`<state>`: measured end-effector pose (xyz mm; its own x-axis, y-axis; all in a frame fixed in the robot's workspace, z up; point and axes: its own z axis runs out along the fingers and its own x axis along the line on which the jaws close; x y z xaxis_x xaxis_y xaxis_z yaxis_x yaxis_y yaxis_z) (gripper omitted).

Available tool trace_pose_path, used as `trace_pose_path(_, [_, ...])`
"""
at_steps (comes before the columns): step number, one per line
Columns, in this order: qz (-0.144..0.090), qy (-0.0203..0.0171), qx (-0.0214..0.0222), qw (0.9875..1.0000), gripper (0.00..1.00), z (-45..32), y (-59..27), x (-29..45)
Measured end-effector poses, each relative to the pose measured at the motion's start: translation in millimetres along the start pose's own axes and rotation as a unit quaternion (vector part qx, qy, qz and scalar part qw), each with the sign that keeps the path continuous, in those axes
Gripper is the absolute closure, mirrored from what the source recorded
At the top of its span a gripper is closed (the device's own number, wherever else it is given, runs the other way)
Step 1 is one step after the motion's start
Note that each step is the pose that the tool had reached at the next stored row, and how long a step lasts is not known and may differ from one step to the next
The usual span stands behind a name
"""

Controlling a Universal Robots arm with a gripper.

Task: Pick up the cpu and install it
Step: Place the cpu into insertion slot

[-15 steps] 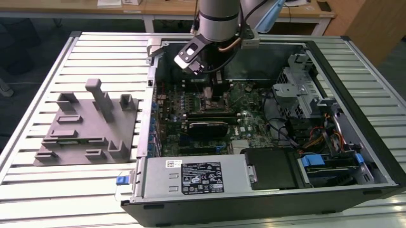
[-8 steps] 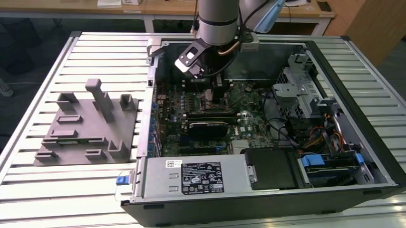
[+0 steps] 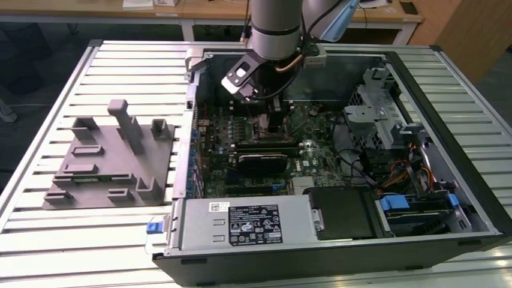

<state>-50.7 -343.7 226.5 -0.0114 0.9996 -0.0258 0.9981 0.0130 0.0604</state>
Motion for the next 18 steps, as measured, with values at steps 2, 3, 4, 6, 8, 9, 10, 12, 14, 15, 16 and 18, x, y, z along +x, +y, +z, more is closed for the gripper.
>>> trace_pose_path(2, [0.000, 0.0000, 0.0001, 1.0000, 0.46, 1.6, 0.2, 0.1])
trace_pose_path(3, [0.000, 0.0000, 0.0002, 1.0000, 0.46, 2.1, 0.2, 0.1])
trace_pose_path(4, [0.000, 0.0000, 0.0002, 1.0000, 0.46, 2.7, 0.4, 0.1])
trace_pose_path(6, [0.000, 0.0000, 0.0004, 1.0000, 0.46, 4.0, 0.7, 0.1])
trace_pose_path(8, [0.000, 0.0000, 0.0006, 1.0000, 0.46, 5.4, 0.7, 0.2])
trace_pose_path(9, [0.000, -0.0001, 0.0007, 1.0000, 0.46, 5.5, 0.7, 0.1])
trace_pose_path(10, [0.000, -0.0001, 0.0007, 1.0000, 0.46, 5.6, 0.7, 0.1])
trace_pose_path(12, [0.000, -0.0001, 0.0007, 1.0000, 0.46, 5.6, 0.7, 0.1])
trace_pose_path(14, [0.000, 0.0001, 0.0006, 1.0000, 0.46, 6.1, 0.8, 0.2])
trace_pose_path(15, [0.000, 0.0002, 0.0006, 1.0000, 0.46, 6.5, 1.1, 0.2])
trace_pose_path(16, [0.000, 0.0001, 0.0006, 1.0000, 0.46, 7.0, 1.2, 0.2])
trace_pose_path(18, [0.000, -0.0002, 0.0007, 1.0000, 0.46, 8.3, 1.4, 0.3])
